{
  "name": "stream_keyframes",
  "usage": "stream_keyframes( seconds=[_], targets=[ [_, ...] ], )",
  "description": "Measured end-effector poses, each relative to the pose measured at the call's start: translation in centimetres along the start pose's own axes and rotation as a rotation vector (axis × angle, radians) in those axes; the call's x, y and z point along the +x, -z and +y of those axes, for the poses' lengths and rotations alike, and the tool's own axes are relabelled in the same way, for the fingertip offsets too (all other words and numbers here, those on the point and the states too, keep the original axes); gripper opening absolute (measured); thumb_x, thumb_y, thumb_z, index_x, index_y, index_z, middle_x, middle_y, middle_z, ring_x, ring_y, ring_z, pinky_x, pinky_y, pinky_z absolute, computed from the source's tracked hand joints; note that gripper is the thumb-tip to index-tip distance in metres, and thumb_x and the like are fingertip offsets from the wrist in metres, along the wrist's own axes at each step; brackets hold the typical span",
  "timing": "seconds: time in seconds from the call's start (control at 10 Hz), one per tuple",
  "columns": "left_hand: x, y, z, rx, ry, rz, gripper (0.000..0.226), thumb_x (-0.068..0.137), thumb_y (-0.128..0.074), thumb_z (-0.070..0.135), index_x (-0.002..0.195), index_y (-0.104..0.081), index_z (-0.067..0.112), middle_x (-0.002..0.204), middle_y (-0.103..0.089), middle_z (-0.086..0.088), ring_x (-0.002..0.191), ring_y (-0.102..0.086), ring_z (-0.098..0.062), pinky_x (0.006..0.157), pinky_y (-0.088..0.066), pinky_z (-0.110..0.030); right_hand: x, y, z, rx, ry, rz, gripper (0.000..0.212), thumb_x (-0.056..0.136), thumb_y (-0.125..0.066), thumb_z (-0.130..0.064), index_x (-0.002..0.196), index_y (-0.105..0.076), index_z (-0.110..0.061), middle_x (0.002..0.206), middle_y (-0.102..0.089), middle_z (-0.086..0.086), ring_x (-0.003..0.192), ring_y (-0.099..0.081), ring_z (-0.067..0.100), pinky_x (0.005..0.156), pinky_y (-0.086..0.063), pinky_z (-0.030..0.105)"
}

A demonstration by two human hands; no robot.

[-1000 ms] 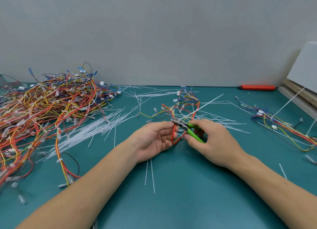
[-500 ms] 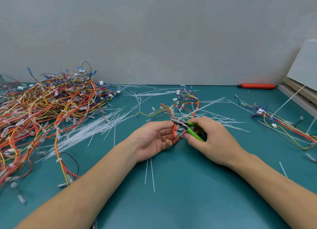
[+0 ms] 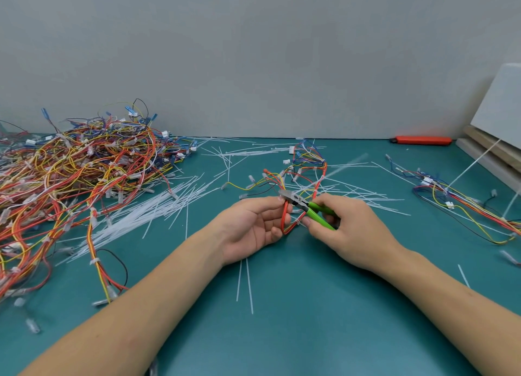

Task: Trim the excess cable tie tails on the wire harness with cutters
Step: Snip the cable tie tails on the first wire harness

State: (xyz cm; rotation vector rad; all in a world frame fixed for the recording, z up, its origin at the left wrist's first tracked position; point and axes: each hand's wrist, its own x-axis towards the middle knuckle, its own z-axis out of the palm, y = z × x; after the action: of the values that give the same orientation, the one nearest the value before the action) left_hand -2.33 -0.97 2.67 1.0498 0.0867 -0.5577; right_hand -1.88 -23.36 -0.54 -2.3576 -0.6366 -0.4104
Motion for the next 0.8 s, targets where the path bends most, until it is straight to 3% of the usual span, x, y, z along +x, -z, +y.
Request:
stream_keyframes(
  seconds=[0.2, 0.3, 0.4, 0.6, 0.8],
  targets=[
    [-0.01, -0.07, -0.02, 0.008, -0.002, -0.003, 0.008, 0.077, -0.071, 0.016, 0.073, -0.077, 0.015, 0.082, -0.073, -0.004, 0.066, -0.068, -0.013, 0.048, -0.046, -0.019, -0.03, -0.13, 0.04, -0.004, 0.002, 0.0, 0.022, 0.09, -0.063, -0.057, 0.097, -0.062, -0.036, 0.073, -0.054, -0.013, 0.071, -0.053, 0.01, 0.062, -0.04, 0.024],
    [-0.02, 0.0, -0.04, 0.016, -0.004, -0.01, 0.008, 0.077, -0.072, 0.017, 0.073, -0.078, 0.015, 0.081, -0.073, -0.004, 0.066, -0.068, -0.013, 0.048, -0.046, -0.019, 0.02, -0.14, -0.01, -0.005, 0.001, 0.001, 0.036, 0.088, -0.062, -0.059, 0.112, -0.066, -0.034, 0.089, -0.062, -0.016, 0.084, -0.058, 0.006, 0.072, -0.042, 0.02],
    [0.03, 0.01, -0.04, 0.023, -0.004, -0.017, 0.009, 0.076, -0.072, 0.017, 0.072, -0.079, 0.014, 0.081, -0.073, -0.003, 0.067, -0.068, -0.012, 0.048, -0.046, -0.018, -0.03, -0.08, -0.06, -0.003, 0.006, 0.003, 0.038, 0.087, -0.064, -0.057, 0.117, -0.066, -0.032, 0.095, -0.063, -0.017, 0.088, -0.057, 0.004, 0.074, -0.036, 0.013],
    [0.07, 0.1, -0.08, 0.02, 0.002, -0.019, 0.009, 0.076, -0.072, 0.018, 0.072, -0.079, 0.014, 0.081, -0.073, -0.003, 0.067, -0.068, -0.012, 0.048, -0.046, -0.019, -0.01, -0.05, -0.2, -0.013, 0.001, 0.006, 0.034, 0.089, -0.066, -0.054, 0.115, -0.067, -0.032, 0.092, -0.064, -0.014, 0.086, -0.058, 0.007, 0.075, -0.043, 0.022],
    [0.1, 0.17, -0.01, 0.011, 0.001, -0.013, 0.009, 0.076, -0.072, 0.016, 0.071, -0.079, 0.015, 0.08, -0.073, -0.003, 0.066, -0.068, -0.013, 0.048, -0.046, -0.019, -0.01, 0.04, -0.35, -0.017, -0.002, 0.016, 0.021, 0.091, -0.063, -0.055, 0.095, -0.062, -0.034, 0.072, -0.051, -0.014, 0.067, -0.049, 0.012, 0.059, -0.037, 0.026]
  ],
)
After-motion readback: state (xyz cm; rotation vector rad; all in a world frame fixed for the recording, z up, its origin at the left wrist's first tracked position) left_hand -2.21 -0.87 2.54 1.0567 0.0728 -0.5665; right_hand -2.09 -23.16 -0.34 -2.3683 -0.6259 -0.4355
